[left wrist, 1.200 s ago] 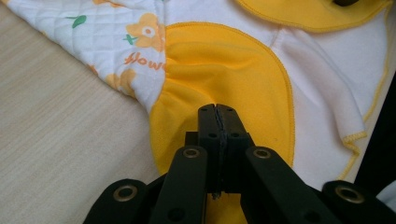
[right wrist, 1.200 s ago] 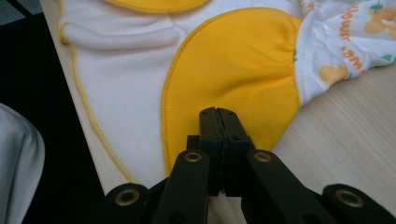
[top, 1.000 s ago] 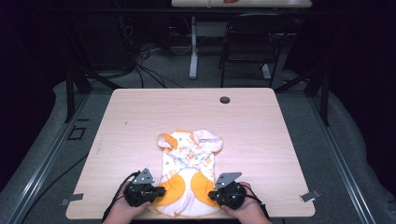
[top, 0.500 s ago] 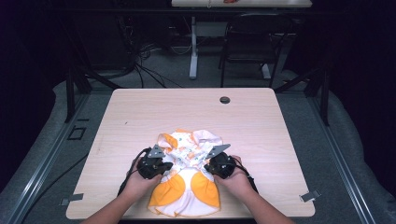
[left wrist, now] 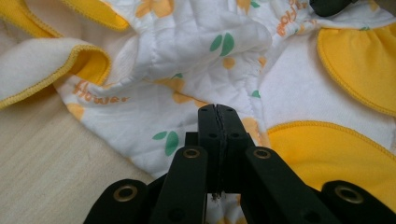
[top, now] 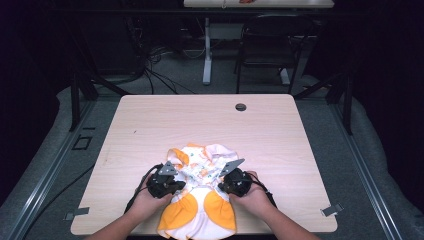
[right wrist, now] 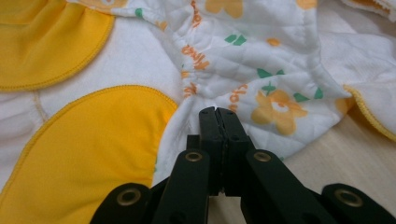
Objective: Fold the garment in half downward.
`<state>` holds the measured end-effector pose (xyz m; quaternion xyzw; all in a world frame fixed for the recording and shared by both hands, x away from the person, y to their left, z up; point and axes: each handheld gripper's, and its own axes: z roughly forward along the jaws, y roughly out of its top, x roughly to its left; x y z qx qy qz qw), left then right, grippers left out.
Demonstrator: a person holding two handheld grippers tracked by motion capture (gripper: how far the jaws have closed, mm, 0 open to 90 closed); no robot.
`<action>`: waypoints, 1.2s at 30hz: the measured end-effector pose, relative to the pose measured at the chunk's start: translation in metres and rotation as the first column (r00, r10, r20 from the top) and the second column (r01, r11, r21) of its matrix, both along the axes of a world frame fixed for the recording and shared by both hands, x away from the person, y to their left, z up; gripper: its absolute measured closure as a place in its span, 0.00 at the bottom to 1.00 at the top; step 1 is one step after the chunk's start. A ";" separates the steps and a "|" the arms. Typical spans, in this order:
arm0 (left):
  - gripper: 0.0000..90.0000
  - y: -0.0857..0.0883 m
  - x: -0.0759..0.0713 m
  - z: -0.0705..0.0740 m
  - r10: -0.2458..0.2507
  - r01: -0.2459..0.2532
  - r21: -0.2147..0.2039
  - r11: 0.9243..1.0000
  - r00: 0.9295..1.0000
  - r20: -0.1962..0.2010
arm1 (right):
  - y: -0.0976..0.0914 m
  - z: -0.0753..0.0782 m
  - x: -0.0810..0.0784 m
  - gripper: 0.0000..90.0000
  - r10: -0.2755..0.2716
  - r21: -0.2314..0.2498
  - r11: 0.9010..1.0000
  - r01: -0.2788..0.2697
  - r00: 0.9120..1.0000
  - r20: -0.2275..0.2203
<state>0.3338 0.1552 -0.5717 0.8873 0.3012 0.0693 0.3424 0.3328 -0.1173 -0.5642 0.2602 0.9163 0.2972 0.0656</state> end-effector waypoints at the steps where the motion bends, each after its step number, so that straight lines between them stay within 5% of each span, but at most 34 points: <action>1: 1.00 0.000 0.002 0.002 0.003 -0.003 0.000 1.000 1.000 0.001 | 0.000 0.000 0.000 1.00 0.000 0.000 1.000 0.000 1.000 0.000; 9: 0.98 0.003 0.045 0.042 0.069 -0.065 -0.072 0.995 0.997 0.046 | 0.008 0.032 0.029 0.99 -0.030 0.033 0.999 0.028 0.997 0.068; 11: 0.96 -0.001 0.066 0.049 0.076 -0.072 -0.058 0.996 0.995 0.072 | 0.011 0.040 0.053 0.99 -0.056 0.039 0.998 0.053 0.995 0.084; 14: 0.95 -0.004 0.078 0.051 0.087 -0.083 -0.065 0.994 0.994 0.066 | 0.013 0.042 0.072 0.98 -0.092 0.045 0.995 0.088 0.992 0.086; 21: 0.87 -0.015 0.106 0.040 0.120 -0.119 -0.023 0.993 0.990 0.067 | 0.014 0.044 0.100 0.91 -0.153 0.064 0.987 0.148 0.984 0.089; 30: 0.71 -0.014 0.120 0.023 0.156 -0.156 0.019 0.987 0.987 0.041 | 0.011 0.028 0.118 0.80 -0.228 0.038 0.973 0.226 0.971 0.067; 36: 0.64 -0.007 0.123 0.011 0.202 -0.202 -0.008 0.979 0.979 0.021 | 0.009 0.013 0.125 0.73 -0.248 0.018 0.969 0.247 0.968 0.035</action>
